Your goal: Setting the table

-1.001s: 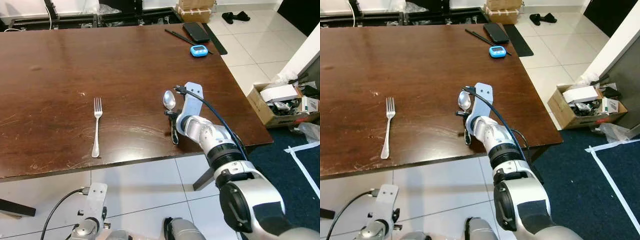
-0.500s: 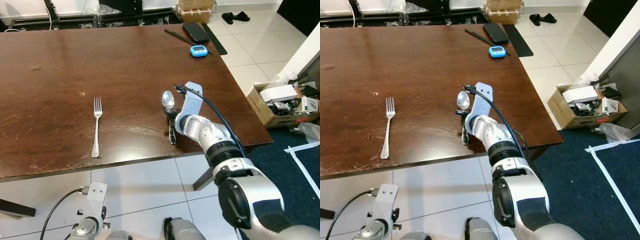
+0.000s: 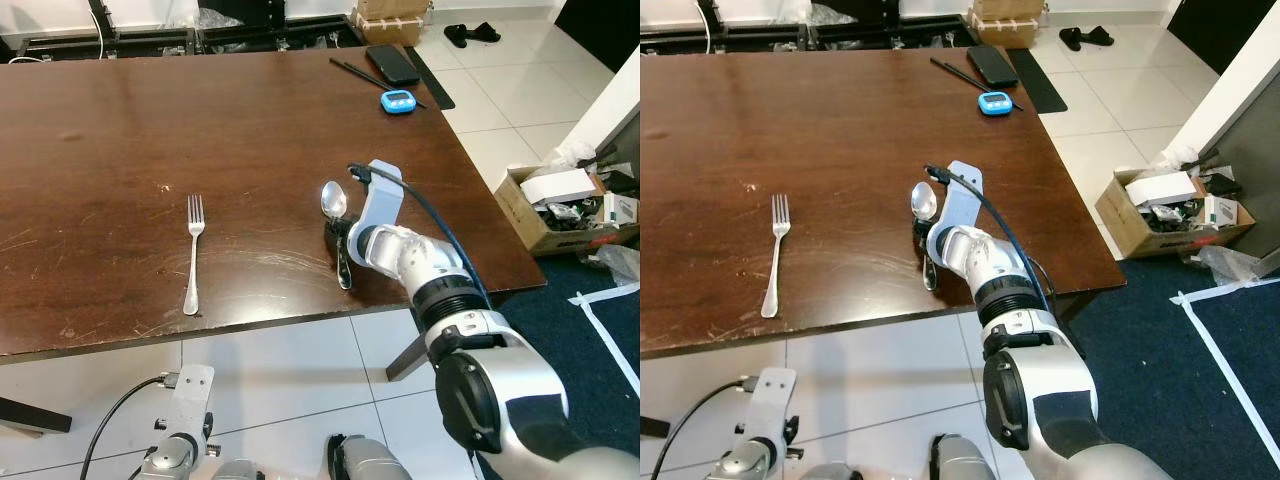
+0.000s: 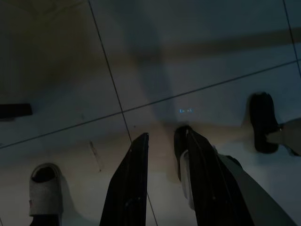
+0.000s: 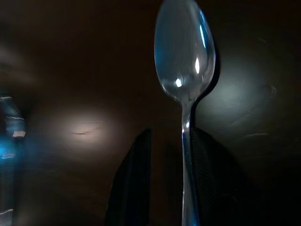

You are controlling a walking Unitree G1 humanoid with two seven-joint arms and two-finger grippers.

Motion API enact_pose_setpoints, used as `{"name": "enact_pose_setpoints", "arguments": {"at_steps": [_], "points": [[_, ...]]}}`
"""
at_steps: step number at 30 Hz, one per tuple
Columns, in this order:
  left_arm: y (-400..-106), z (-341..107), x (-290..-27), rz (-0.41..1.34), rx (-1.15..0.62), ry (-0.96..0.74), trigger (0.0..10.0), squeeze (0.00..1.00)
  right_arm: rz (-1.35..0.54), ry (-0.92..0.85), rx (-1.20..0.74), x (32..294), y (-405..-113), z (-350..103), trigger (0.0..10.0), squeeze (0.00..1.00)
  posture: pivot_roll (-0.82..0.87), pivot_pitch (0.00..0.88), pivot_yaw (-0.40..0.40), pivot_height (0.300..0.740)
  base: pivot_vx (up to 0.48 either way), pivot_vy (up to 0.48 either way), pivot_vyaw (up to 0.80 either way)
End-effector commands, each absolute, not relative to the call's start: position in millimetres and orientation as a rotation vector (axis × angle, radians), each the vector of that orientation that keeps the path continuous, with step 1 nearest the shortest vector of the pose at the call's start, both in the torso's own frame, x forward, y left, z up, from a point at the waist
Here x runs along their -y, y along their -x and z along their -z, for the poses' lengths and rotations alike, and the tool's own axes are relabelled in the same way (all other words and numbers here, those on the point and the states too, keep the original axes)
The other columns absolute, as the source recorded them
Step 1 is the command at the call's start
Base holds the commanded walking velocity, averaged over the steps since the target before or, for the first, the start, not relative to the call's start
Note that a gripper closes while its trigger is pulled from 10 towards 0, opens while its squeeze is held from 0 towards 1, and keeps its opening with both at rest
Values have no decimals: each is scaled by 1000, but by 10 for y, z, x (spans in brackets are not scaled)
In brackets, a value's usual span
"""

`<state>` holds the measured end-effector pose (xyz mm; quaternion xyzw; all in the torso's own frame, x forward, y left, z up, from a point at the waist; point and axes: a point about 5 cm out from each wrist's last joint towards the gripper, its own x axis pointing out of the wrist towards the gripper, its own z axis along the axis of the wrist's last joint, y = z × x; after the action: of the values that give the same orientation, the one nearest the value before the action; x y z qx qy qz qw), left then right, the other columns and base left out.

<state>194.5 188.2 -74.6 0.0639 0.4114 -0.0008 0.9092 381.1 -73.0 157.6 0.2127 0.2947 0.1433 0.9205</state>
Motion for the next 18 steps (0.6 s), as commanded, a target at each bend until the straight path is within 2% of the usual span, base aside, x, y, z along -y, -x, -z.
{"name": "enact_pose_setpoints", "arguments": {"at_steps": [1, 4, 5, 7, 14, 18], "points": [[-1897, 770, -1909, -9, -871, -120, 10000, 0, -304, -463, -593, 768, -3812, -1702, 10000, 0, 41, 94, -8, 740, 0, 0, 0], [-1903, 767, -1912, -9, -870, -119, 10000, 0, -330, -479, -542, 834, -3798, -1889, 10000, 0, 38, 92, -4, 740, 0, 0, 0], [-1908, 764, -1911, -7, -868, -119, 10000, 0, -368, -447, -440, 925, -3783, -2116, 10000, 0, 35, 92, -1, 740, 0, 0, 0], [-1911, 764, -1905, -3, -868, -118, 10000, 0, -386, -449, -385, 963, -3772, -2235, 10000, 0, 31, 91, 2, 740, 0, 0, 0], [-1924, 762, -1879, 8, -868, -118, 10000, 0, -411, -419, -284, 1044, -3739, -2412, 10000, 0, 25, 87, 10, 740, 0, 0, 0], [-1952, 746, -1873, 6, -852, -115, 10000, 0, -488, -517, -60, 1046, -3654, -2700, 10000, 0, 31, 83, 6, 740, 0, 0, 0]]}}
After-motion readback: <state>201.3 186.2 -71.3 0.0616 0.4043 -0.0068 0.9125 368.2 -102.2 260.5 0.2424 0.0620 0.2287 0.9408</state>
